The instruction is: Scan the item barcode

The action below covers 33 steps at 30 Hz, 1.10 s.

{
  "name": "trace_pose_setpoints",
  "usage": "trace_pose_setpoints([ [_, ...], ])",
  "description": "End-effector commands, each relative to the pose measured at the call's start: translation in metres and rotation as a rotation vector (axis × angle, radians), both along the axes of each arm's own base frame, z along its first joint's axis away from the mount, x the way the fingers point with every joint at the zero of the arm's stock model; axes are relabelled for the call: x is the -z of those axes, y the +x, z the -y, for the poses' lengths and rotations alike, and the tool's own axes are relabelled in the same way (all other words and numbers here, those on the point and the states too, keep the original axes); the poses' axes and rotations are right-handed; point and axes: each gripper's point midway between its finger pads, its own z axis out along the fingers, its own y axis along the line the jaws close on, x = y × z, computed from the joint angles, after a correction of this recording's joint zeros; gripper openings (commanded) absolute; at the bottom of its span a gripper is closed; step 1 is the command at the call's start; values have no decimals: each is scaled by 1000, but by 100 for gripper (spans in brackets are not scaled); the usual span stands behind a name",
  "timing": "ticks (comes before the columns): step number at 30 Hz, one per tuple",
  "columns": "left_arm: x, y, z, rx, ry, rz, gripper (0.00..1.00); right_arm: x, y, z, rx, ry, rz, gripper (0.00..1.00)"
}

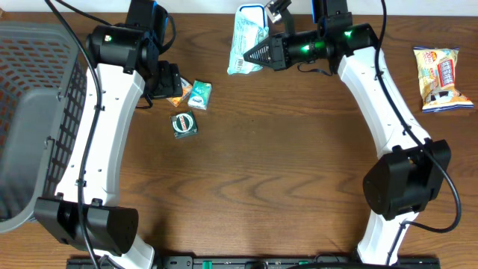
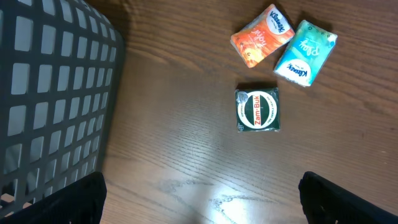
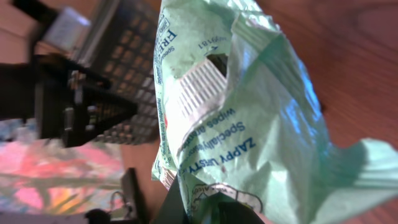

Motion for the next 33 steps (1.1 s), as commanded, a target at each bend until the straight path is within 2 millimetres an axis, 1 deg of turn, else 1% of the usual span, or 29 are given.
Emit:
trace_pose_setpoints([
  [1, 2, 0, -3, 4, 21, -10, 98, -32, -15, 5, -84, 120, 24, 1],
  [8, 2, 0, -3, 4, 21, -10, 98, -31, -14, 14, -69, 124, -6, 1],
  [29, 2, 0, -3, 4, 21, -10, 98, -29, -17, 14, -67, 118, -30, 1],
  [31, 2, 0, -3, 4, 21, -10, 98, -26, -15, 15, -55, 102, -29, 1],
  [33, 2, 0, -3, 4, 21, -10, 98, -17, -11, 16, -19, 52, -35, 1],
])
